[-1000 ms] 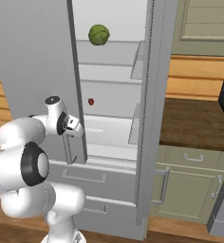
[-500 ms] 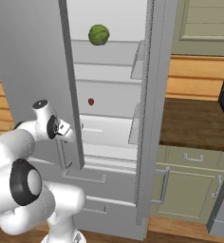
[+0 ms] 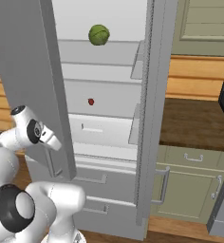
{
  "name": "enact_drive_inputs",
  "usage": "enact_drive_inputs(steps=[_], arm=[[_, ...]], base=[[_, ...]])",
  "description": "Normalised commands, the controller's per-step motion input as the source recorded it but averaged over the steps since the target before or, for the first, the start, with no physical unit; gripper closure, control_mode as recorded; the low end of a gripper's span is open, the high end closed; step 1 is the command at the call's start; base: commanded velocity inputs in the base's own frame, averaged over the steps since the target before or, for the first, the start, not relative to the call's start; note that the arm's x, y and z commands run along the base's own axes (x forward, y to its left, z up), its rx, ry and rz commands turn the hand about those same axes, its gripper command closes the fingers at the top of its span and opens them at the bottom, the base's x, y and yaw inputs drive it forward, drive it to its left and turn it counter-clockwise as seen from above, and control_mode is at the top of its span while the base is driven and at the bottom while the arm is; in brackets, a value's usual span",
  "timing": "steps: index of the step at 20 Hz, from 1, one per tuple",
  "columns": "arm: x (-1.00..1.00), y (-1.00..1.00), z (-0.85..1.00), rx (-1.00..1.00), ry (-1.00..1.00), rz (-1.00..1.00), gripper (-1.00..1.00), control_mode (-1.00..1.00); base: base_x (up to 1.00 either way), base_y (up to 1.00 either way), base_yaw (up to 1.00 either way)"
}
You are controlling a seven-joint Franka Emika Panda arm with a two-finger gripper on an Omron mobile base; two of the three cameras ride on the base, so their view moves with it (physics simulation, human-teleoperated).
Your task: Take the strawberry from the fridge and place it on top of the pancake, located on the dining counter.
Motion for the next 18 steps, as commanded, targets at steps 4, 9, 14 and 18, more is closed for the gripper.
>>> enact_drive_inputs(steps=[4, 9, 14, 18], arm=[[-0.53, 0.40, -0.06, -0.21, 0.03, -0.05, 1.00, -1.00], [-0.46, 0.35, -0.03, -0.17, 0.01, -0.08, 1.00, -1.00], [-0.47, 0.25, -0.06, -0.03, -0.06, -0.12, 1.00, -1.00], [-0.38, 0.30, -0.06, -0.01, -0.06, -0.13, 1.00, -1.00]], base=[[0.00, 0.00, 0.00], [0.00, 0.00, 0.00], [0.00, 0.00, 0.00], [0.00, 0.00, 0.00]])
